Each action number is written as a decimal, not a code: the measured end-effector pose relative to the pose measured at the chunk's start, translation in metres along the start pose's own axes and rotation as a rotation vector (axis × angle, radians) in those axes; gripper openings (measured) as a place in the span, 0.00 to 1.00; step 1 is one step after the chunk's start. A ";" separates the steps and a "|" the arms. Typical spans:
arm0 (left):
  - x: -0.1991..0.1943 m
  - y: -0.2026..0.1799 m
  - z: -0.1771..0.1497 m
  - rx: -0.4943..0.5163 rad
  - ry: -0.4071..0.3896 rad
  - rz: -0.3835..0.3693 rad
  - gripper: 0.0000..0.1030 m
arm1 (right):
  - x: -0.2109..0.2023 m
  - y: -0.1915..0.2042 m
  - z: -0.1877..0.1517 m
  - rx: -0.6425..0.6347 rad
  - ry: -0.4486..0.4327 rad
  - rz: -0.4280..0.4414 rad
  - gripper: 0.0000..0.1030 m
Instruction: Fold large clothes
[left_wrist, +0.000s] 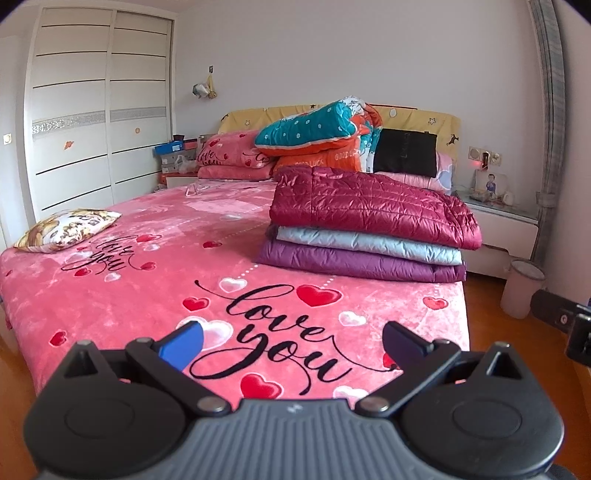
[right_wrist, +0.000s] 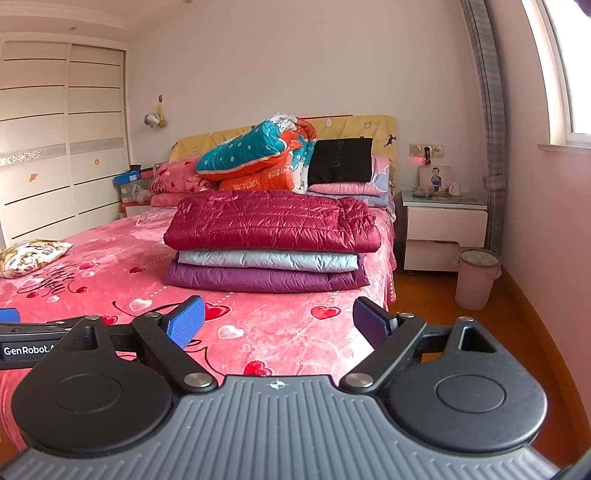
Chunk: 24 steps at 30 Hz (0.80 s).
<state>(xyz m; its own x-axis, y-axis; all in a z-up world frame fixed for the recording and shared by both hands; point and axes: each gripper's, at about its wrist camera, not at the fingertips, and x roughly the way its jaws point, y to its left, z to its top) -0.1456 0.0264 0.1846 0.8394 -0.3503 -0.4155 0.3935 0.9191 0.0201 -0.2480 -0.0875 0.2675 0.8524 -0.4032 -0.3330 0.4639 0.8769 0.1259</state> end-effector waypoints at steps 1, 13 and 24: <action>0.000 -0.001 0.000 0.002 -0.002 0.000 1.00 | 0.001 -0.001 0.000 0.002 0.003 0.002 1.00; 0.007 -0.008 -0.003 0.021 0.000 -0.013 0.99 | 0.009 -0.010 -0.001 0.013 0.018 0.013 1.00; 0.018 -0.013 -0.005 0.029 0.024 -0.014 0.99 | 0.016 -0.011 -0.005 0.022 0.028 0.014 1.00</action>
<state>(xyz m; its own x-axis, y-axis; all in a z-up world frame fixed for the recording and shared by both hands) -0.1376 0.0096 0.1725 0.8248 -0.3585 -0.4372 0.4163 0.9083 0.0407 -0.2410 -0.1020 0.2562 0.8517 -0.3835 -0.3572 0.4580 0.8760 0.1513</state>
